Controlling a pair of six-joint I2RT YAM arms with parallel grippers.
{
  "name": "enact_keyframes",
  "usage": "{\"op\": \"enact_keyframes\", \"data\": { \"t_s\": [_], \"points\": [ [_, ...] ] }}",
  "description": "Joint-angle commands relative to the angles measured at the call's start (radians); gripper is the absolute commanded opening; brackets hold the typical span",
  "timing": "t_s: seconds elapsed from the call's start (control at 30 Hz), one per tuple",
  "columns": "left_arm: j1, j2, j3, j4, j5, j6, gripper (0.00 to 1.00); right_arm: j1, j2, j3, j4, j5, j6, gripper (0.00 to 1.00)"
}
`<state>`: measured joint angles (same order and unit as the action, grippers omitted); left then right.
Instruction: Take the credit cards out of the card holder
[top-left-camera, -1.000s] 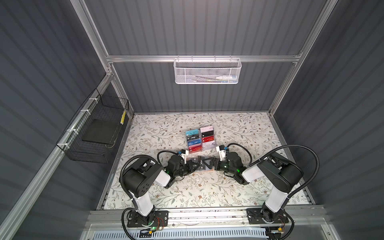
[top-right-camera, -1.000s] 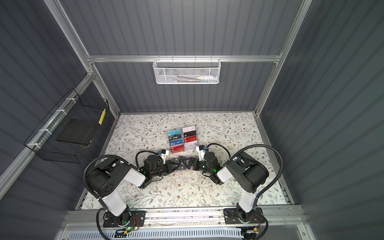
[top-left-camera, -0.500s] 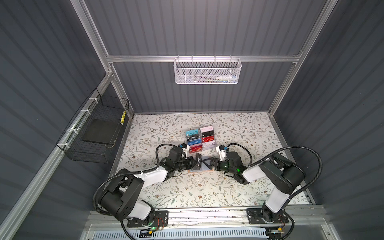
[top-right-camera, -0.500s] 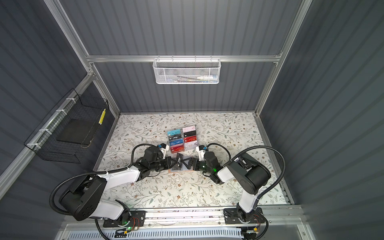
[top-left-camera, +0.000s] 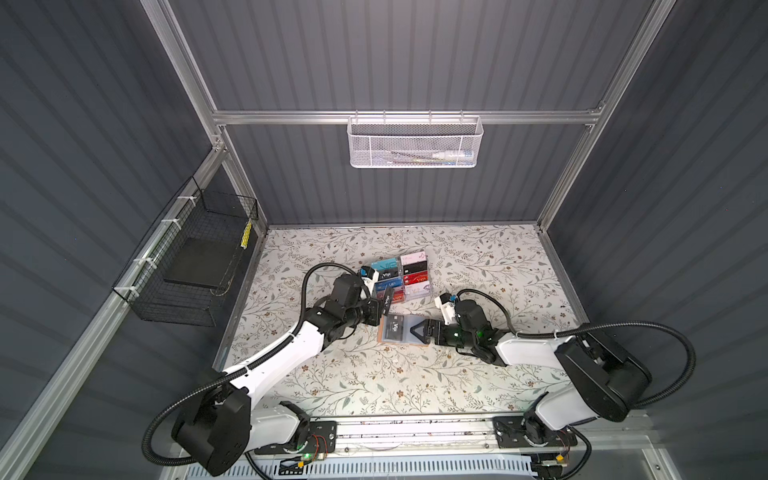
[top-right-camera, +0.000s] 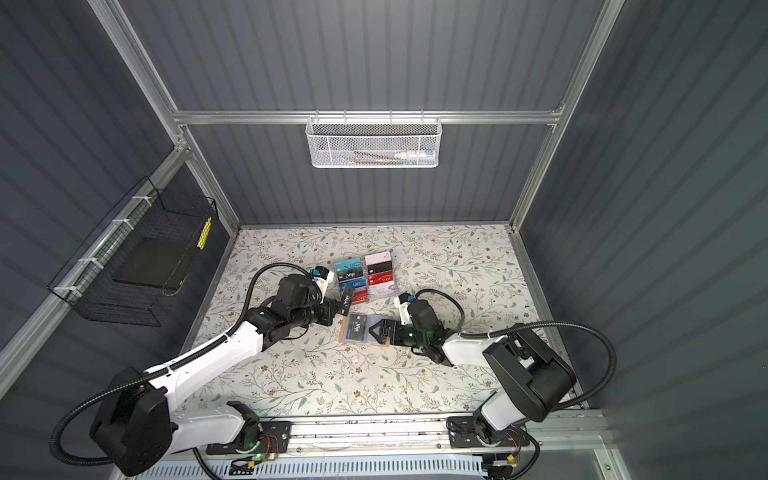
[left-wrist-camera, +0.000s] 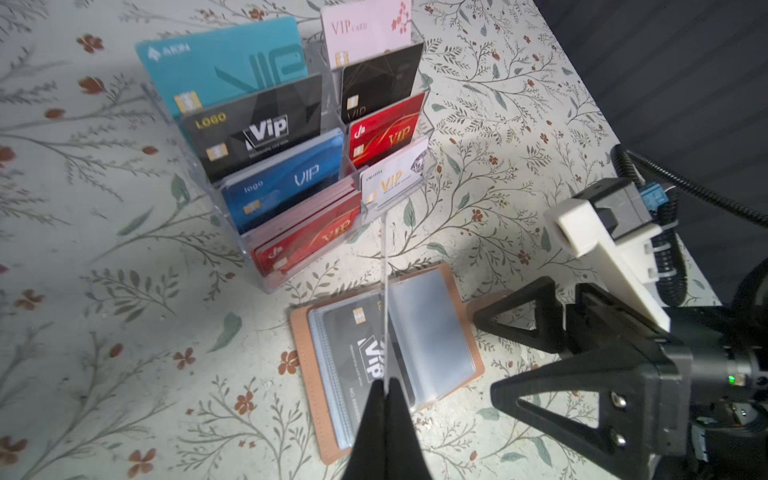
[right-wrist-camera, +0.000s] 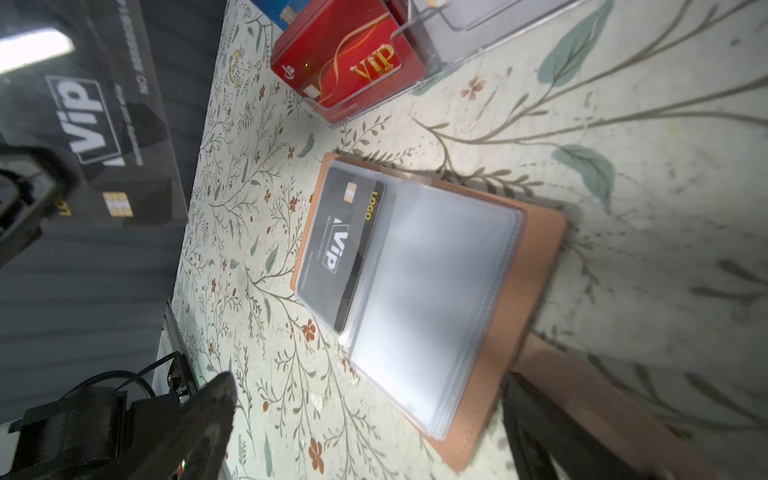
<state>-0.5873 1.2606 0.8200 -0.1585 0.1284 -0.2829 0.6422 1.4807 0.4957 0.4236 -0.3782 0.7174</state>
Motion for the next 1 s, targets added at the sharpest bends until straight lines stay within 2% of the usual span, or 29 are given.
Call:
{"op": "enact_keyframes", "data": {
  "t_s": [0.0,0.17,0.33,0.53,0.73,0.87,0.97],
  "points": [
    [0.009,-0.017,0.081,-0.064,-0.065,0.153,0.00,0.004,-0.079,0.054,-0.182,0.028,-0.043,0.99],
    [0.009,0.022,0.170,-0.080,-0.097,0.337,0.00,0.004,-0.178,0.133,-0.343,0.032,-0.076,0.99],
    [0.010,0.122,0.332,-0.191,-0.118,0.574,0.00,0.002,-0.269,0.255,-0.577,0.135,-0.149,0.99],
    [0.041,0.244,0.497,-0.327,0.001,0.853,0.00,-0.023,-0.260,0.450,-0.777,0.156,-0.235,0.99],
    [0.130,0.342,0.640,-0.432,0.103,1.046,0.00,-0.057,-0.183,0.546,-0.775,0.164,-0.302,0.99],
    [0.176,0.371,0.627,-0.414,0.157,1.144,0.00,-0.058,-0.144,0.530,-0.696,0.135,-0.286,0.99],
    [0.195,0.390,0.610,-0.379,0.194,1.169,0.00,-0.058,-0.146,0.470,-0.628,0.207,-0.285,0.99]
  ]
}}
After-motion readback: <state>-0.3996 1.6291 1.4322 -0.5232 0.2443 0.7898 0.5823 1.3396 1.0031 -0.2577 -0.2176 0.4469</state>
